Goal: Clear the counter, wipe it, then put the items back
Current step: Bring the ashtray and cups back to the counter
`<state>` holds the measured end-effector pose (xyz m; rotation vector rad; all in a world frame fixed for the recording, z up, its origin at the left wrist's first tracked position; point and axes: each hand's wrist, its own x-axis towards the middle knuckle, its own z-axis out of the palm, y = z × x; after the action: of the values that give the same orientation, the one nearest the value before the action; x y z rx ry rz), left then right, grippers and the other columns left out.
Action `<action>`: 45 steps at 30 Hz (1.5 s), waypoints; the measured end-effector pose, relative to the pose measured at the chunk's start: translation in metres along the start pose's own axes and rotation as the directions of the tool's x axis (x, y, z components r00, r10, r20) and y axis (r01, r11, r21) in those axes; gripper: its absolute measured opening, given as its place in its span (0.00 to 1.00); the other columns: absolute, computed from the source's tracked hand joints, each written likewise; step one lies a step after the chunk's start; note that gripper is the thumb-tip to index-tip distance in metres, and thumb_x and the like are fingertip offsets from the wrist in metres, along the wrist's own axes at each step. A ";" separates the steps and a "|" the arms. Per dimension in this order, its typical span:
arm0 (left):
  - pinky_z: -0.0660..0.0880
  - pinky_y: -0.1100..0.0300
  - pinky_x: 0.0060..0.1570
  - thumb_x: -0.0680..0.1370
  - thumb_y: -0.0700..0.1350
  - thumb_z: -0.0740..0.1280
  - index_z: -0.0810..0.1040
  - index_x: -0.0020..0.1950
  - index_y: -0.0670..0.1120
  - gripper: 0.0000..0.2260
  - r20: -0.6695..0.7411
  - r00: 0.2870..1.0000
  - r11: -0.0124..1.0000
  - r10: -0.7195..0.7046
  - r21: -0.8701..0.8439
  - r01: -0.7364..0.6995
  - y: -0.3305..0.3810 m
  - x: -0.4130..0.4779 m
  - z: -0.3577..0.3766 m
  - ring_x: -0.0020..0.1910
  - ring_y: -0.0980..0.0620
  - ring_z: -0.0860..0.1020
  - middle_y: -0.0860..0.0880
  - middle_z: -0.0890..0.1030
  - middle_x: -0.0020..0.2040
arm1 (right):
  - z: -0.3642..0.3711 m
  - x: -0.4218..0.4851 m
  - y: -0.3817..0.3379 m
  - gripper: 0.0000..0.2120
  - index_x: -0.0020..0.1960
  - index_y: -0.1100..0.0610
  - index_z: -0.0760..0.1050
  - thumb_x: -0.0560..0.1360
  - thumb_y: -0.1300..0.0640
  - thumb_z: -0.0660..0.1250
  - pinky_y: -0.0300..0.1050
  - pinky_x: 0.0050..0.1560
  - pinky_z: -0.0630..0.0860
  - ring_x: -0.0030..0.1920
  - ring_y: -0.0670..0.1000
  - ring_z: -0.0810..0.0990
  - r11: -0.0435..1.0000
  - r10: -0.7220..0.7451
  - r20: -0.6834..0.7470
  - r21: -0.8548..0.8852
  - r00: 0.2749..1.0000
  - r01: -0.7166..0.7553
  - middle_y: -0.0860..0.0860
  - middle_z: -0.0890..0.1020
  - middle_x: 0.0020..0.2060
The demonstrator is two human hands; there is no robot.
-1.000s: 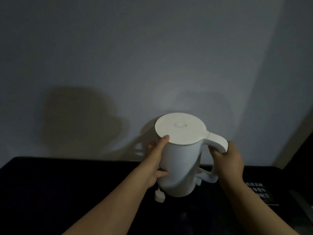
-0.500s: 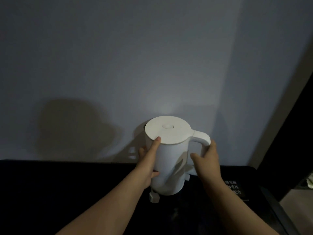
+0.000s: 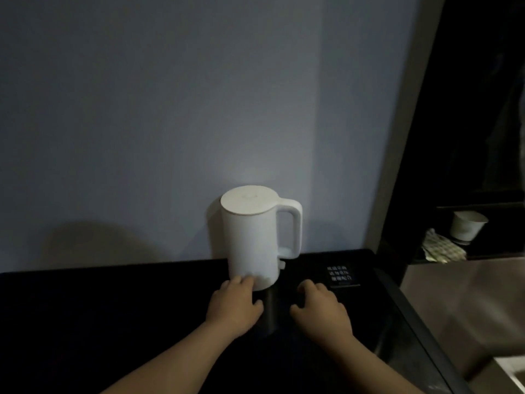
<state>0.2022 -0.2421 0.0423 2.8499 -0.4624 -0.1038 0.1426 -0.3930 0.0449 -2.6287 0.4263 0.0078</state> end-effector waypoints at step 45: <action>0.72 0.53 0.58 0.79 0.49 0.58 0.71 0.66 0.49 0.16 0.410 0.651 0.730 0.638 -0.054 -0.681 0.748 -0.162 0.291 0.61 0.47 0.72 0.48 0.74 0.61 | -0.242 -0.275 0.706 0.13 0.60 0.51 0.71 0.77 0.51 0.61 0.39 0.54 0.75 0.52 0.46 0.75 0.763 0.641 0.052 0.065 0.766 -0.643 0.48 0.75 0.56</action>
<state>-0.2087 -0.9456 -0.0407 2.5356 -1.6129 -0.5475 -0.3476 -1.0139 -0.0384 -2.2673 1.2749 0.2444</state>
